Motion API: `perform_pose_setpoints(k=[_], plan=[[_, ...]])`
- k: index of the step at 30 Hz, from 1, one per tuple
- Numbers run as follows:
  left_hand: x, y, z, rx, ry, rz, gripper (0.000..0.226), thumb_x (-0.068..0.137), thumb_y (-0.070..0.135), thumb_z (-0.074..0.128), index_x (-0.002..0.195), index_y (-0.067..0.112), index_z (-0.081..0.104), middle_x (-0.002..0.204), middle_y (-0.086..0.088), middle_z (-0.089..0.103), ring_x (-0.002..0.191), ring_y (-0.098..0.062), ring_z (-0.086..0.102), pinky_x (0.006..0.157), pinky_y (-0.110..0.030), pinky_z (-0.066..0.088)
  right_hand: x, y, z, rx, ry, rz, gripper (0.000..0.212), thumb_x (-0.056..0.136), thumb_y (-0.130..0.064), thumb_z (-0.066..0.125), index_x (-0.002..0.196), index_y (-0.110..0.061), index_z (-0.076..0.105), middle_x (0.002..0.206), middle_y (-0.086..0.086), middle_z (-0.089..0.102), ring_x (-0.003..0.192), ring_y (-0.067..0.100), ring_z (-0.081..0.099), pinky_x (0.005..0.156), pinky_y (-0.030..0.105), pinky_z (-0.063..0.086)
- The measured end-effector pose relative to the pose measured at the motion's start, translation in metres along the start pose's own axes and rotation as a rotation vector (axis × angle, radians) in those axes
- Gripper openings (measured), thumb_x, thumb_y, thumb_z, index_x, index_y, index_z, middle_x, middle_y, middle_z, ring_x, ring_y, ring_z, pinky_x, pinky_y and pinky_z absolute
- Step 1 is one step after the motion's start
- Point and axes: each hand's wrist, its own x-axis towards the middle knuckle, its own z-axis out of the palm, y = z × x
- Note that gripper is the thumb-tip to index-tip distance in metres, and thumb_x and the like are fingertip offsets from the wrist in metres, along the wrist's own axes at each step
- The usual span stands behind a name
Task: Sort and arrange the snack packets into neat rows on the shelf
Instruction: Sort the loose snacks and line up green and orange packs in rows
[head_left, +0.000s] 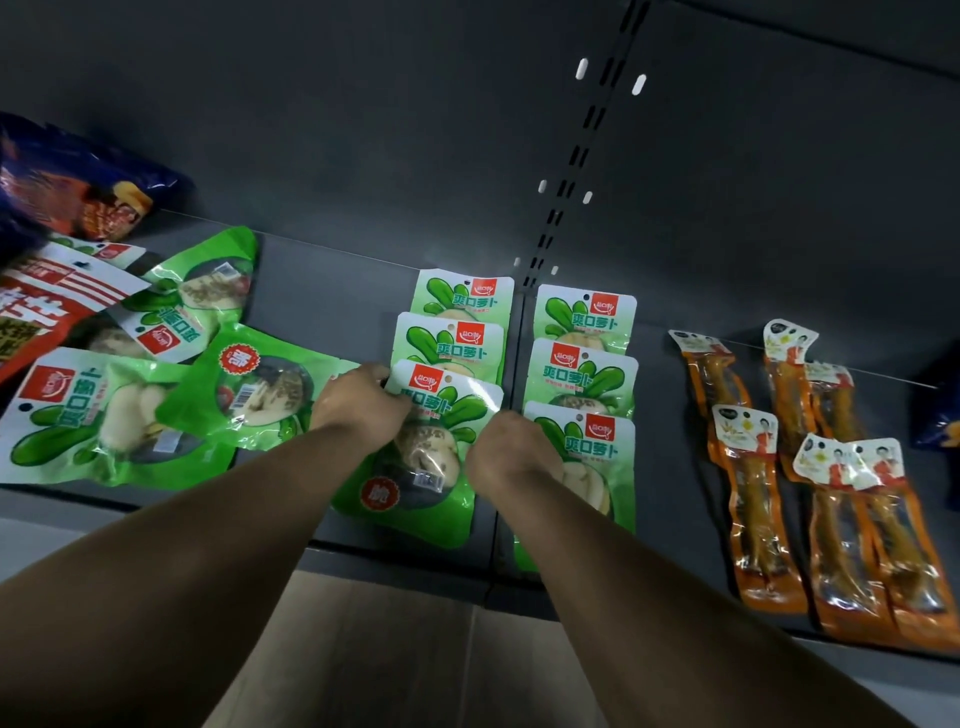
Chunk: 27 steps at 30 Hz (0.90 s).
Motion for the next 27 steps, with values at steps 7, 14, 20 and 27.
perform_pose_setpoints(k=[7,14,20,27], plan=[[0.000,0.000,0.004,-0.041,-0.024,0.019,0.036,0.085,0.024,0.062,0.121,0.026,0.063,0.115,-0.006,0.066,0.103,-0.030,0.058,0.085,-0.029,0.047,0.001,0.002,-0.003,-0.078,-0.010,-0.012,0.027,0.097,-0.010,0.044,0.121,-0.003,0.055,0.125,0.014,0.060,0.113,0.029,0.058,0.085,0.036,0.047],[-0.003,0.000,0.005,0.011,-0.005,0.061,0.035,0.090,0.019,0.052,0.125,0.023,0.059,0.118,-0.011,0.064,0.103,-0.032,0.057,0.080,-0.030,0.045,0.001,0.004,-0.003,-0.069,-0.033,-0.014,0.024,0.097,-0.012,0.046,0.116,-0.004,0.057,0.121,0.013,0.062,0.108,0.028,0.060,0.081,0.034,0.047],[-0.009,0.005,0.001,0.094,0.038,0.095,0.033,0.093,0.024,0.046,0.124,0.018,0.057,0.119,-0.015,0.061,0.109,-0.035,0.054,0.087,-0.037,0.045,0.003,-0.003,-0.001,-0.027,0.049,-0.007,0.050,0.094,-0.018,0.049,0.138,0.000,0.033,0.130,0.013,0.056,0.115,0.030,0.056,0.085,0.034,0.046],[-0.012,0.000,-0.022,0.106,0.097,0.101,0.040,0.096,0.033,0.047,0.134,0.019,0.048,0.127,-0.012,0.058,0.117,-0.033,0.053,0.090,-0.034,0.043,0.004,-0.021,-0.001,0.028,0.120,-0.035,0.044,0.094,-0.024,0.051,0.127,-0.005,0.030,0.118,0.012,0.060,0.096,0.028,0.060,0.067,0.030,0.037]])
